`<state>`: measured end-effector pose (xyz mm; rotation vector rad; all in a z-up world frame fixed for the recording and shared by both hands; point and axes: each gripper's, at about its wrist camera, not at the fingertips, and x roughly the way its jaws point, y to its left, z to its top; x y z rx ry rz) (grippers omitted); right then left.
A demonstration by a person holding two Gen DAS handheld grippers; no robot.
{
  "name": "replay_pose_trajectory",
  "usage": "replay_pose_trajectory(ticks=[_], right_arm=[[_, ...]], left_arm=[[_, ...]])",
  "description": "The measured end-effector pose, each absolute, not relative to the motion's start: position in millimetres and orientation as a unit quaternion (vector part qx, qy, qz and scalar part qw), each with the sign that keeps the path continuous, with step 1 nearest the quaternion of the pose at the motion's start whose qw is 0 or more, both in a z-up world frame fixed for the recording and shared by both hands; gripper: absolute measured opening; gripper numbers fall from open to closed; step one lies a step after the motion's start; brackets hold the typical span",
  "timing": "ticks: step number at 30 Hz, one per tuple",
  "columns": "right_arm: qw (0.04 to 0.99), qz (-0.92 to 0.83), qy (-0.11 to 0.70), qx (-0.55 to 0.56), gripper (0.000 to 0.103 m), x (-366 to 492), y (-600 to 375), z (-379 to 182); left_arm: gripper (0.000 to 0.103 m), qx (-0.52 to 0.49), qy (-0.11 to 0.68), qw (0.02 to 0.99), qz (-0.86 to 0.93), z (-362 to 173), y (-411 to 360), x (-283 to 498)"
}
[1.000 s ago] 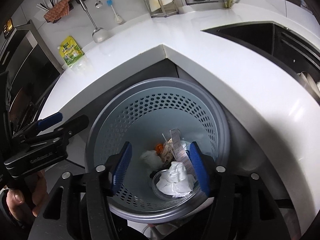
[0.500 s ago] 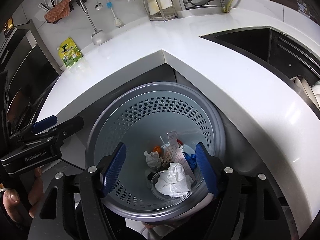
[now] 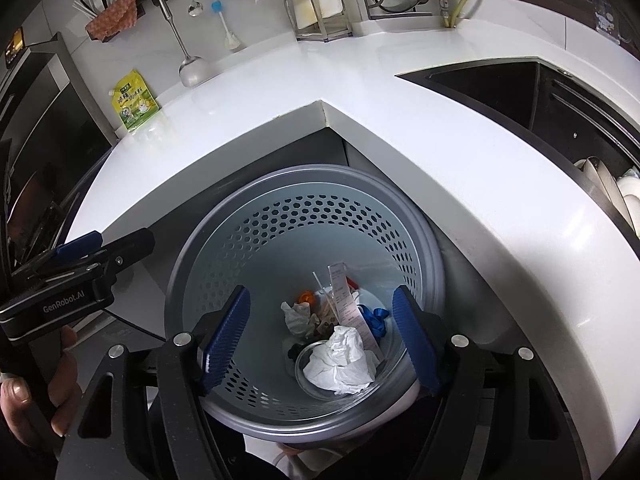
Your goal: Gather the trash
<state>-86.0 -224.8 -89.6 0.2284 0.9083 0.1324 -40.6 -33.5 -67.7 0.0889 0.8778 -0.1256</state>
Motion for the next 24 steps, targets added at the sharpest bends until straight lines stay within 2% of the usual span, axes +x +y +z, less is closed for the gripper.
replay_pose_trajectory(ticks=[24], right_arm=[[0.891, 0.065, 0.439, 0.096, 0.071, -84.4, -218.2, -87.9]], left_arm=[[0.097, 0.050, 0.423, 0.903, -0.053, -68.0, -33.5, -39.6]])
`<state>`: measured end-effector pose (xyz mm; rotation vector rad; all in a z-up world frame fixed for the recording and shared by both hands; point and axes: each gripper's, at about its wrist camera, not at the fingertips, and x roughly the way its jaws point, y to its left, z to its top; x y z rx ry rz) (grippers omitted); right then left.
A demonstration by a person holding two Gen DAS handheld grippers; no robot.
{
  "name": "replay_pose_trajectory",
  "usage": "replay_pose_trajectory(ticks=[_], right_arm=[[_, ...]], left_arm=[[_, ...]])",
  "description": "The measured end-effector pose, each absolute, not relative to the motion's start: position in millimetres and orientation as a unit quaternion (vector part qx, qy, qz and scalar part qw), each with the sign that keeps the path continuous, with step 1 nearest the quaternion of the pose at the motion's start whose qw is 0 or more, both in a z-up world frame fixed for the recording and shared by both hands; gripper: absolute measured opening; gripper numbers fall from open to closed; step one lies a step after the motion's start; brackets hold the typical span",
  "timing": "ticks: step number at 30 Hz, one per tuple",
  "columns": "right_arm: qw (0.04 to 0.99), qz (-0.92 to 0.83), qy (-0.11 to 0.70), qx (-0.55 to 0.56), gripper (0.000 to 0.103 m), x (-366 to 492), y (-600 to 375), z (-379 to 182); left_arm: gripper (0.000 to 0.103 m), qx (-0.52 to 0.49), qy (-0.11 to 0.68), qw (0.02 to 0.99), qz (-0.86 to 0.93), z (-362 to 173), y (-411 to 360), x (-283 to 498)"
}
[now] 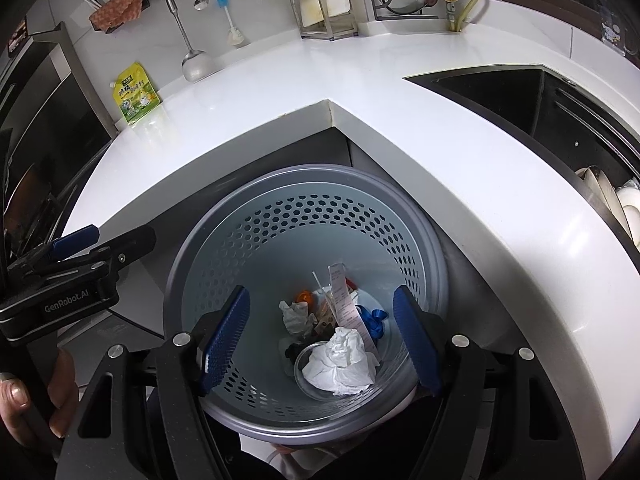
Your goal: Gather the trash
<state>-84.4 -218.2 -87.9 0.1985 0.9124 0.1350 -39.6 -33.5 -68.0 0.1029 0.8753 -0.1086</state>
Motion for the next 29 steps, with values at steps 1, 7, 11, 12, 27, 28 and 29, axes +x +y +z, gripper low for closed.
replay_pose_trajectory(ticks=[1, 7, 11, 12, 27, 28, 29], right_arm=[[0.891, 0.065, 0.440, 0.095, 0.071, -84.3, -217.9, -87.9], [0.891, 0.066, 0.439, 0.092, 0.071, -84.5, -216.9, -88.1], [0.891, 0.067, 0.440, 0.091, 0.071, -84.6, -215.6, -88.3], [0.891, 0.067, 0.440, 0.091, 0.071, -84.6, -215.7, -88.2], [0.891, 0.066, 0.440, 0.092, 0.071, -84.7, -215.3, -88.2], [0.891, 0.066, 0.440, 0.092, 0.071, -84.8, -215.3, -88.2], [0.891, 0.066, 0.440, 0.092, 0.071, -84.8, -215.2, -88.1]], left_arm=[[0.097, 0.050, 0.423, 0.903, -0.053, -67.9, -33.4, -39.9], [0.097, 0.050, 0.422, 0.904, -0.053, -67.9, -32.9, -39.8], [0.097, 0.052, 0.422, 0.903, -0.056, -67.3, -33.0, -39.8], [0.097, 0.052, 0.423, 0.903, -0.056, -67.0, -33.4, -39.7], [0.097, 0.050, 0.425, 0.902, -0.054, -68.4, -34.2, -39.1], [0.097, 0.050, 0.425, 0.902, -0.055, -68.4, -34.3, -39.1], [0.097, 0.050, 0.425, 0.902, -0.055, -68.4, -34.4, -39.1]])
